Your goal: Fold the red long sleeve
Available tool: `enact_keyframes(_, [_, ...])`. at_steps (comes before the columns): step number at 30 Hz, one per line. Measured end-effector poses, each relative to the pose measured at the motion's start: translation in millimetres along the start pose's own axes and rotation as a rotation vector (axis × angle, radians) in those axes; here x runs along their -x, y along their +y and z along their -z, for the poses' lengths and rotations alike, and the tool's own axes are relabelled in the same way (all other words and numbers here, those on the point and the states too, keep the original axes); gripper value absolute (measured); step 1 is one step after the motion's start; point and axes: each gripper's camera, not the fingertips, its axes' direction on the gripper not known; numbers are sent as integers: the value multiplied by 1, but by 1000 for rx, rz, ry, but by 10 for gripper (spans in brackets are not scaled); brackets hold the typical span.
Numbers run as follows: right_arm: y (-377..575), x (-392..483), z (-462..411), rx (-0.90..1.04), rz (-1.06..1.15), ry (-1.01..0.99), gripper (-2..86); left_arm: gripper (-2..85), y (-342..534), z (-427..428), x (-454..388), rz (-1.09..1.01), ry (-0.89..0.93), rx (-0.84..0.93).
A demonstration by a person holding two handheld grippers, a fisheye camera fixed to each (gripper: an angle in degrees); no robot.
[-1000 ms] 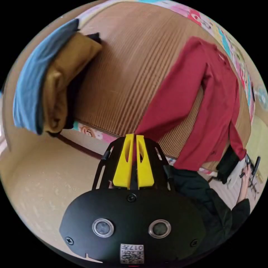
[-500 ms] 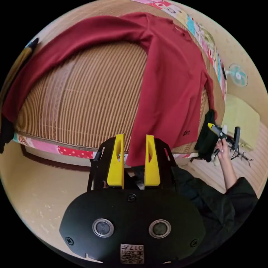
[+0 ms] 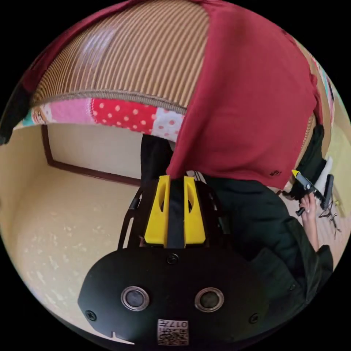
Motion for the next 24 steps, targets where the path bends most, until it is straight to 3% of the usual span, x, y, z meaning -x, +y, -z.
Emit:
enact_keyframes(6, [-55,-116,109,-272,-274,-480,120,74,72,15,112,355,287,-45])
enact_keyframes(11, [-95,-161,97,-381,-540,-732,144,75,115,50,143,482,417,-129])
enact_keyframes(13, [-89,-174,82,-524,-711,-884,144,74,122,64,143,473,446,-145])
enact_keyframes(18, [-55,-195,67,-728,-1012,-967,134,74,137,100,142,403,409,-160])
enact_keyframes(24, [-66,-228,98,-721,-1006,-907,118,74,166,119,175,407,431,-156])
